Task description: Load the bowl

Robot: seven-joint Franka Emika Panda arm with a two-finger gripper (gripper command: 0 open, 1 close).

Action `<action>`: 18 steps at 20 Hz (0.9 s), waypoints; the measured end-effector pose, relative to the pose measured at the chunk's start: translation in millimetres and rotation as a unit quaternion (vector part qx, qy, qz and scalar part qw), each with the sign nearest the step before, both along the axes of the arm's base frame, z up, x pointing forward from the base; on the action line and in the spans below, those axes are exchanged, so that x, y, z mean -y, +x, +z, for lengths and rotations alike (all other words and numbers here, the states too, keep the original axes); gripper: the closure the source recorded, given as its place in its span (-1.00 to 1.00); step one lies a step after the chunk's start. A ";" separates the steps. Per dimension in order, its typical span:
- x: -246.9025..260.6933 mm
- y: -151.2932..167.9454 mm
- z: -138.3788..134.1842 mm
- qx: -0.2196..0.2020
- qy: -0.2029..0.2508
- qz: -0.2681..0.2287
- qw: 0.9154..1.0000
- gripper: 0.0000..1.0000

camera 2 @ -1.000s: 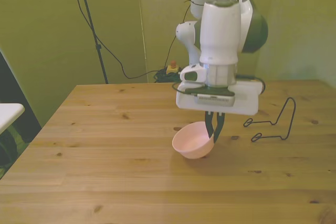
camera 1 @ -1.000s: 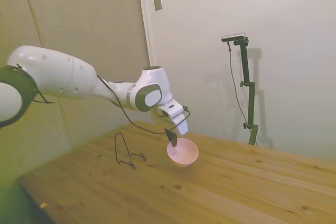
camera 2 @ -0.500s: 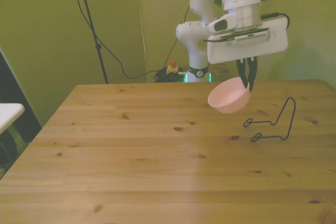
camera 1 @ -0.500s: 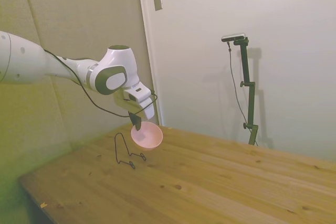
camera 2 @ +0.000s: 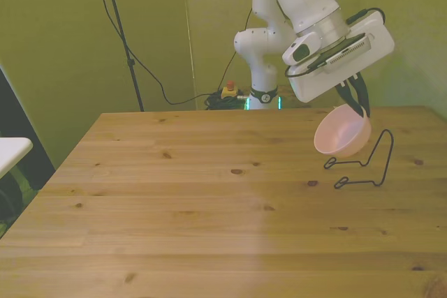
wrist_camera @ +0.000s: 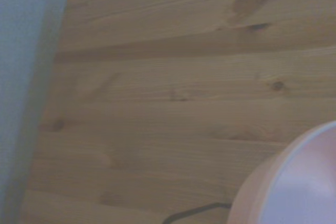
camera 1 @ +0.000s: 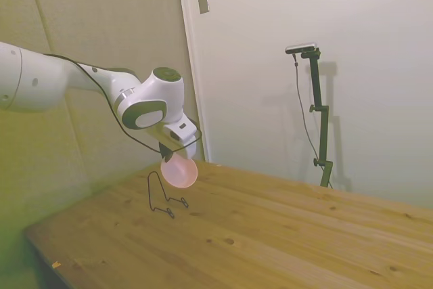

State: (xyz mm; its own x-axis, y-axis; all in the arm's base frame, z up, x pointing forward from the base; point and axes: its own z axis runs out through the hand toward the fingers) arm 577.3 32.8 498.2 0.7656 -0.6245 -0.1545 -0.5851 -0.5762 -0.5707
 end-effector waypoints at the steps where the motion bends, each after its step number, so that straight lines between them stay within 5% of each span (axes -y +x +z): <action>1: 0.0 0.4 -2.6 0.002 0.014 0.010 1.000 1.00; 18: 0.8 -15.3 -75.9 0.027 0.132 0.079 0.988 1.00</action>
